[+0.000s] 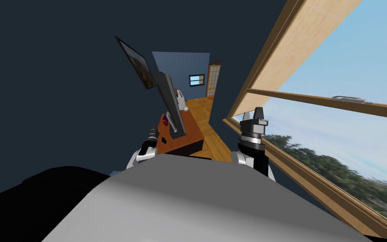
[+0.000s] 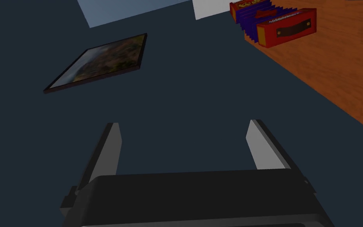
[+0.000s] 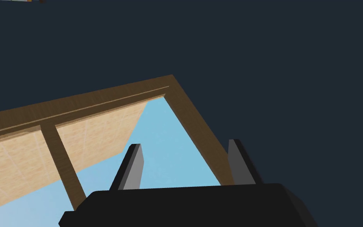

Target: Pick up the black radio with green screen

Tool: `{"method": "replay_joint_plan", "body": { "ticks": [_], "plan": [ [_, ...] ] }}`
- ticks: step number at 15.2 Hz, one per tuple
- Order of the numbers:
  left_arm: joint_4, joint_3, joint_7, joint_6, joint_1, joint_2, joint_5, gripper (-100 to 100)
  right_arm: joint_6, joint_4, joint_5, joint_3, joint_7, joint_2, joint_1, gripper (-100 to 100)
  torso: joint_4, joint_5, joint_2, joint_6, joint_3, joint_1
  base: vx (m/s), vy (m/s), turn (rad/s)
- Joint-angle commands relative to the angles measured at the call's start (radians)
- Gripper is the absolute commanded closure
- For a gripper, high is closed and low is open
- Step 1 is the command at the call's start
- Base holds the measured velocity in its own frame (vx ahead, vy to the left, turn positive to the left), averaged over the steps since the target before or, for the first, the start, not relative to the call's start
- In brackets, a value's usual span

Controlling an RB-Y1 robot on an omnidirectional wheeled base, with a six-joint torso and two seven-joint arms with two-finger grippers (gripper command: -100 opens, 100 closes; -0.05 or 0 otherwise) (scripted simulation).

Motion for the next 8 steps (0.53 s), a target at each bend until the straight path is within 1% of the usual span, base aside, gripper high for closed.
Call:
{"method": "replay_joint_plan", "body": {
  "ticks": [1, 2, 3, 4, 5, 6, 7, 8],
  "plan": [
    [0.018, 0.011, 0.002, 0.042, -0.011, 0.006, 0.002, -100, 0.0, 0.0, 0.0, 0.0, 0.0, 0.0, 0.0, 0, 0.0, 0.0, 0.0, 0.0, 0.0, 0.0, -0.008, 0.006, -0.093],
    [0.045, 0.037, 0.007, 0.069, -0.017, 0.014, 0.007, -100, 0.0, 0.0, 0.0, 0.0, 0.0, 0.0, 0.0, 0, 0.0, 0.0, 0.0, 0.0, 0.0, 0.0, -0.009, 0.002, -0.269],
    [0.045, 0.037, 0.007, 0.084, -0.017, 0.014, 0.007, -100, 0.0, 0.0, 0.0, 0.0, 0.0, 0.0, 0.0, 0, 0.0, 0.0, 0.0, 0.0, 0.0, 0.0, -0.011, 0.008, -0.239],
    [0.045, 0.037, 0.007, 0.102, -0.017, 0.014, 0.007, -100, 0.0, 0.0, 0.0, 0.0, 0.0, 0.0, 0.0, 0, 0.0, 0.0, 0.0, 0.0, 0.0, 0.0, -0.009, 0.012, -0.05],
    [0.073, 0.065, 0.012, 0.129, -0.022, 0.02, 0.012, -100, 0.0, 0.0, 0.0, 0.0, 0.0, 0.0, 0.0, 0, 0.0, 0.0, 0.0, -0.001, 0.0, 0.0, -0.007, 0.006, -0.179],
    [0.073, 0.065, 0.012, 0.149, -0.022, 0.02, 0.012, -100, 0.0, 0.0, 0.0, 0.0, 0.0, 0.0, 0.0, 0, 0.0, 0.0, 0.0, 0.0, 0.0, 0.0, -0.009, 0.007, -0.227],
    [0.073, 0.065, 0.012, 0.162, -0.022, 0.02, 0.012, -100, 0.0, 0.0, 0.0, 0.0, 0.0, 0.0, 0.0, 0, 0.0, 0.0, 0.0, 0.0, 0.0, 0.0, -0.009, 0.009, -0.099],
    [0.101, 0.093, 0.017, 0.189, -0.028, 0.026, 0.017, -100, 0.0, 0.0, 0.0, 0.0, 0.0, 0.0, 0.0, 0, 0.0, 0.0, 0.0, 0.0, 0.0, 0.0, -0.012, 0.005, -0.249]
  ]
}}
